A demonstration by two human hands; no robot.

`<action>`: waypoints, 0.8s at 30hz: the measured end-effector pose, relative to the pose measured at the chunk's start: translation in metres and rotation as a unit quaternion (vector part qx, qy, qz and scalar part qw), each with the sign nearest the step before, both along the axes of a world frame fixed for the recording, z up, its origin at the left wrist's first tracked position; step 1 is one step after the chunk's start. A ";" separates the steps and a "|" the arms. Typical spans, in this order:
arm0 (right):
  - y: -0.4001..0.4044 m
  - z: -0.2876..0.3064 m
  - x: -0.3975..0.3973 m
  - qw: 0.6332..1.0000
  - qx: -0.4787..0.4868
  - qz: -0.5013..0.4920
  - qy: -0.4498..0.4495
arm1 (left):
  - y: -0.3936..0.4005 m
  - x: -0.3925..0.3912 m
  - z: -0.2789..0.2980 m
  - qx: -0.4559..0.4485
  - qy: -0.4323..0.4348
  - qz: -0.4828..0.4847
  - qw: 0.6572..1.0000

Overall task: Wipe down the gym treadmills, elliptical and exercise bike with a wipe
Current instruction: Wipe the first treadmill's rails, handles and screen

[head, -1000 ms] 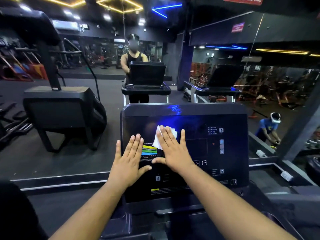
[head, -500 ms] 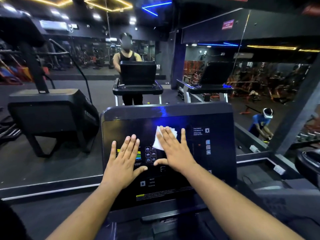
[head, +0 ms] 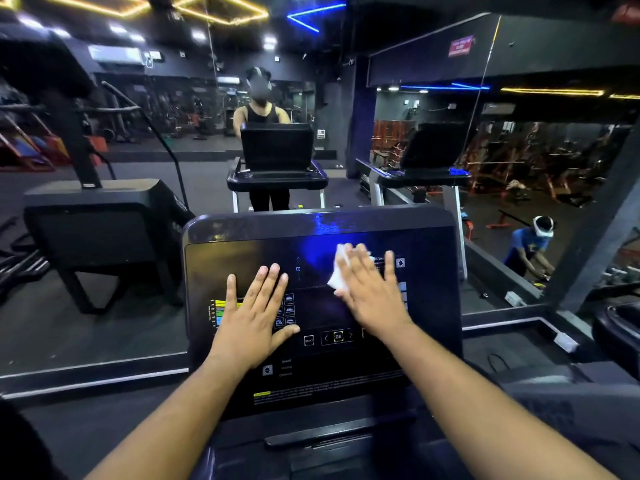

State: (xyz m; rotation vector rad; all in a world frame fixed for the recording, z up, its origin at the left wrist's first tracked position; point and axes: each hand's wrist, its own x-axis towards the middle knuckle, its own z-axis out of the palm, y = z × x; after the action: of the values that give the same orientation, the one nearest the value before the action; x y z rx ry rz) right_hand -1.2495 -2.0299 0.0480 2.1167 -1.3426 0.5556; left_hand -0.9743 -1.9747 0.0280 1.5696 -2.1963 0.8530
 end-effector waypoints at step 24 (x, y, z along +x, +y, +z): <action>0.009 -0.004 -0.027 0.991 0.121 -0.016 -0.060 | -0.009 -0.053 0.003 0.007 0.011 0.011 1.000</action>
State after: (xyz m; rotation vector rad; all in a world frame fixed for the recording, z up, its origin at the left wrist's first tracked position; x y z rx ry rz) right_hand -1.2766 -2.0204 0.0436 2.2791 -1.5783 0.5371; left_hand -1.0275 -1.9837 0.0307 1.6047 -2.1780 0.8233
